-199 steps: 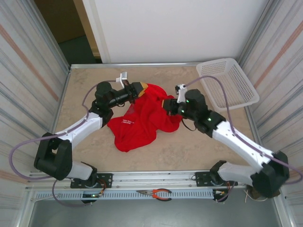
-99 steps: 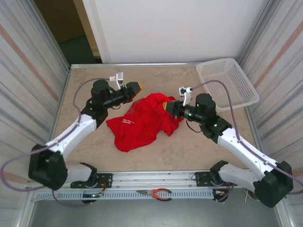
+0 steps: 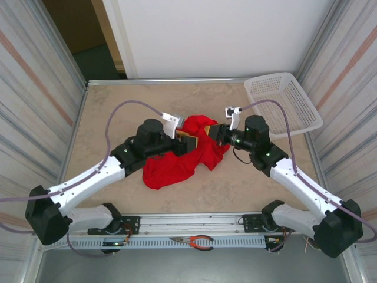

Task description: Fold the inside-out t-shirt

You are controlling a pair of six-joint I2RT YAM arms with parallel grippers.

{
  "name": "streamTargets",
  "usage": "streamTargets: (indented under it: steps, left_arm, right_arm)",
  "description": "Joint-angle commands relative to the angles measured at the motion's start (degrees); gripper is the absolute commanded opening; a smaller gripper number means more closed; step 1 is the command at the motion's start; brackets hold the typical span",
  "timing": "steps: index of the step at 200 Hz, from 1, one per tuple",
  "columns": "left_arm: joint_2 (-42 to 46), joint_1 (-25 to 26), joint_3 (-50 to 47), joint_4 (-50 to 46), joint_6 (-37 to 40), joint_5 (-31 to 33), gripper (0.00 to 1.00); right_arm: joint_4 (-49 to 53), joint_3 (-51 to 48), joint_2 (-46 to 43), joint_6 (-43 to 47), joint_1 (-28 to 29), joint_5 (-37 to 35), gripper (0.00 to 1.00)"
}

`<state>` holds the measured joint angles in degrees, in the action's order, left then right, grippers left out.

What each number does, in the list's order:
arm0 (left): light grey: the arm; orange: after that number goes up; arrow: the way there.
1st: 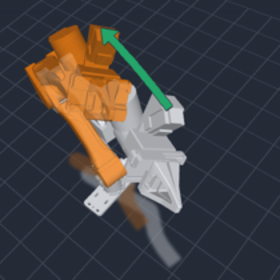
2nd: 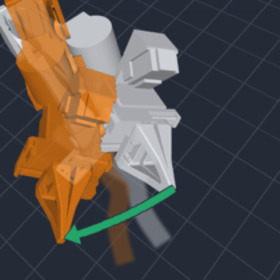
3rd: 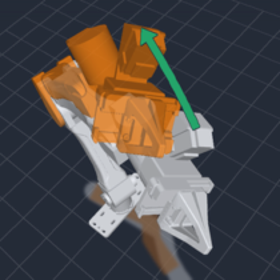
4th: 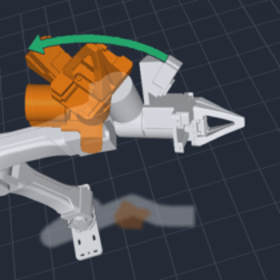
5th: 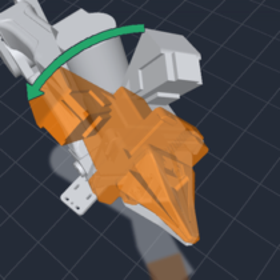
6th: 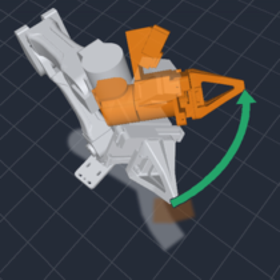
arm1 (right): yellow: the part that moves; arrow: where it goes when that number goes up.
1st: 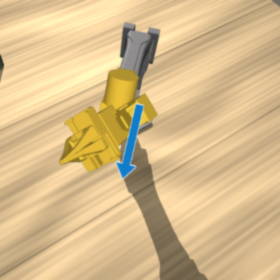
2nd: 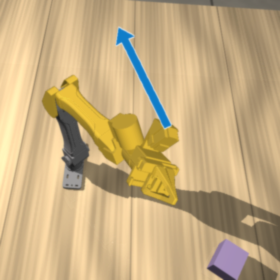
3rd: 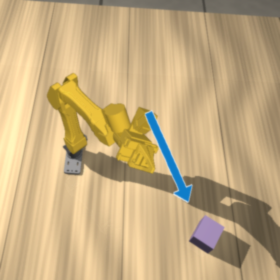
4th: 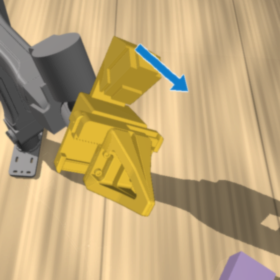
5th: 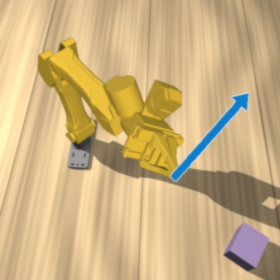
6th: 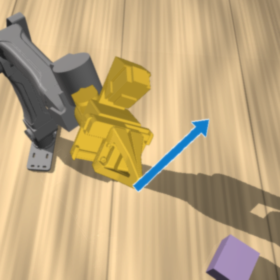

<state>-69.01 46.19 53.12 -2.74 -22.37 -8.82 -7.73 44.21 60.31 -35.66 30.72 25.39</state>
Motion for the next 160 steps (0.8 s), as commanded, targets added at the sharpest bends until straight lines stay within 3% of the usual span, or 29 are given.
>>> streamTargets:
  steps: [1,70,114,160]
  left_arm:
    - [-1.76,-0.14,1.68,1.07,3.86,5.08,0.54]
    - [-5.78,-2.18,3.83,3.49,2.94,5.14,0.54]
    - [-4.91,-7.10,1.31,9.04,-1.83,0.79,0.50]
    - [-4.12,-7.52,0.78,8.82,-1.78,-2.50,0.50]
  right_arm:
    - [-1.68,-0.08,-0.19,-1.08,-0.22,1.23,0.00]
    - [-1.33,-0.34,-0.90,-1.25,-0.15,1.60,0.00]
    - [-0.90,-0.64,-1.76,-1.22,-0.13,1.51,0.00]
    - [-1.15,-0.79,-1.80,-1.30,-0.13,1.41,0.00]
